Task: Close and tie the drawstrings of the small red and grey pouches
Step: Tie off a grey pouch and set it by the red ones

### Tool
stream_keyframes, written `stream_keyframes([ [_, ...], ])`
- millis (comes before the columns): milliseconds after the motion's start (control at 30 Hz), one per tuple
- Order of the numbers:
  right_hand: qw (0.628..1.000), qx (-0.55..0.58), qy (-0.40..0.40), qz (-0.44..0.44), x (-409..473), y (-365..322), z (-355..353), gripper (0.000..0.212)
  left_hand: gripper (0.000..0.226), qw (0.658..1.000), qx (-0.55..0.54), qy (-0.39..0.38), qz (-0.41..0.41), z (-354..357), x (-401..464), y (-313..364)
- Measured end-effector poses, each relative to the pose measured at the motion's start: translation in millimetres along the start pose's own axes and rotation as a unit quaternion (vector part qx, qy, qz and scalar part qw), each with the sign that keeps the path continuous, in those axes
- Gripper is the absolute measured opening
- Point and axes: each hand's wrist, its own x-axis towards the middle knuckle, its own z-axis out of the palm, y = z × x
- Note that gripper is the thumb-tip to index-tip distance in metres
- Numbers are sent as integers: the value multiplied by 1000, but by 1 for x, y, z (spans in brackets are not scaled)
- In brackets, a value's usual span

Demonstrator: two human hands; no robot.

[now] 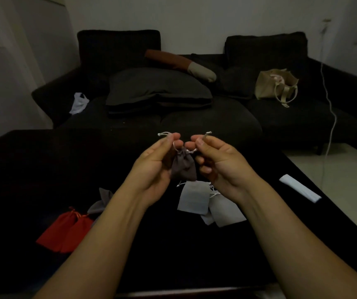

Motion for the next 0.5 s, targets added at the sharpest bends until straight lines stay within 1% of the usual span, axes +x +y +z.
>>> stream_keyframes([
  [33,1000,1,1,-1,0,0,-1,12,21,1000,10,-17,-13,1,-1,0],
  [100,999,-40,-2,-21,2,-1,-4,14,26,995,83,-43,-25,-1,-2,-1],
  [133,995,-87,-2,-52,3,-3,-6,15,27,990,127,-53,-23,-2,-2,-2],
  [200,972,-191,-18,-138,0,-10,-7,15,30,977,196,-81,-11,-5,-2,-4],
  [233,959,-221,-41,-170,-1,-14,-7,16,33,970,224,-97,-8,-6,-2,-5],
  [267,954,-232,-66,-180,-2,-18,-6,17,35,962,249,-112,-9,-7,-2,-5],
  [367,953,-237,-108,-153,-7,-23,-6,22,32,946,292,-138,-22,-6,-4,-4],
  [433,953,-243,-109,-145,-8,-20,-7,21,29,944,295,-147,-33,-4,-6,-3],
  [500,952,-250,-95,-146,-7,-19,-9,18,31,948,271,-156,-55,-2,-5,-3],
])
